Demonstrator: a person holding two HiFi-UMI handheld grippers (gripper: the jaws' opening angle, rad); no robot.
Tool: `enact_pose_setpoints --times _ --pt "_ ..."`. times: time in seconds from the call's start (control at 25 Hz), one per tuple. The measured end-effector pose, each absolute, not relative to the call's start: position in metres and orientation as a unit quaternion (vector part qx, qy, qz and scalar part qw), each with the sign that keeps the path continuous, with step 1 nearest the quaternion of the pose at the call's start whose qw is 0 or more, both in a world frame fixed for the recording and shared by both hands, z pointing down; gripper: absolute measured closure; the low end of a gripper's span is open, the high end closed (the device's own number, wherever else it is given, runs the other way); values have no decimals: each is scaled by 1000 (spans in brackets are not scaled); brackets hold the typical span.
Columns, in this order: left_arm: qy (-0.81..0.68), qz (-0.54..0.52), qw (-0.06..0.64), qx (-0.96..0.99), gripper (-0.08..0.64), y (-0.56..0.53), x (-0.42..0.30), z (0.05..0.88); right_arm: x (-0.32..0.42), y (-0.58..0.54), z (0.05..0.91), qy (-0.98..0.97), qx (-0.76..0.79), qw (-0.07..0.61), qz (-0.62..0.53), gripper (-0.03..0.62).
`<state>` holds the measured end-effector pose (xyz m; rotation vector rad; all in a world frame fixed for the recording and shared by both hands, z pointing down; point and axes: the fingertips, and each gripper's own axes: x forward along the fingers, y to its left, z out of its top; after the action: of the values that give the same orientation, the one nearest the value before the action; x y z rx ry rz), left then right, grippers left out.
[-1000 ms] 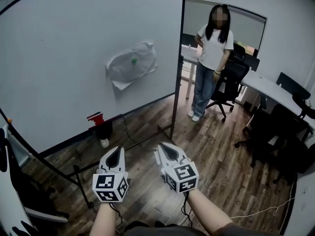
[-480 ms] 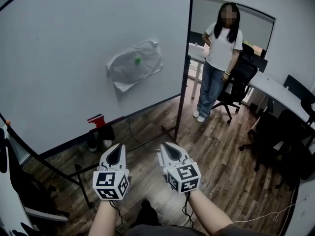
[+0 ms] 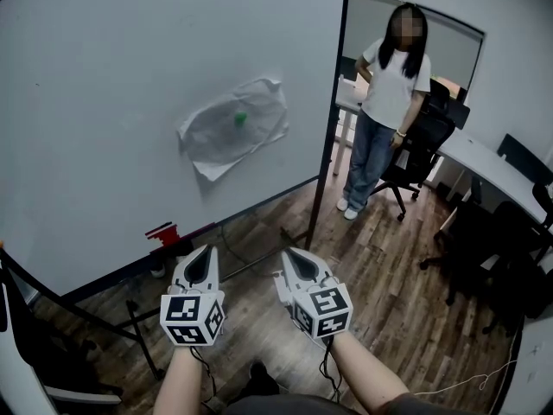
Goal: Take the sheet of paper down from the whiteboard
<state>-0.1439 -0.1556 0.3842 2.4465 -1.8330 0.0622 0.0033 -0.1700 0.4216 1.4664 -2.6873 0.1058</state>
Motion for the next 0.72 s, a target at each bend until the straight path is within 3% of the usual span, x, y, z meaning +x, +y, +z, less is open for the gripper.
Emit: enact_pose_setpoints --times 0.72 --pt "-577 10 41 816 545 -265 -193 374 -43 -279 385 -858 513 25 10 571"
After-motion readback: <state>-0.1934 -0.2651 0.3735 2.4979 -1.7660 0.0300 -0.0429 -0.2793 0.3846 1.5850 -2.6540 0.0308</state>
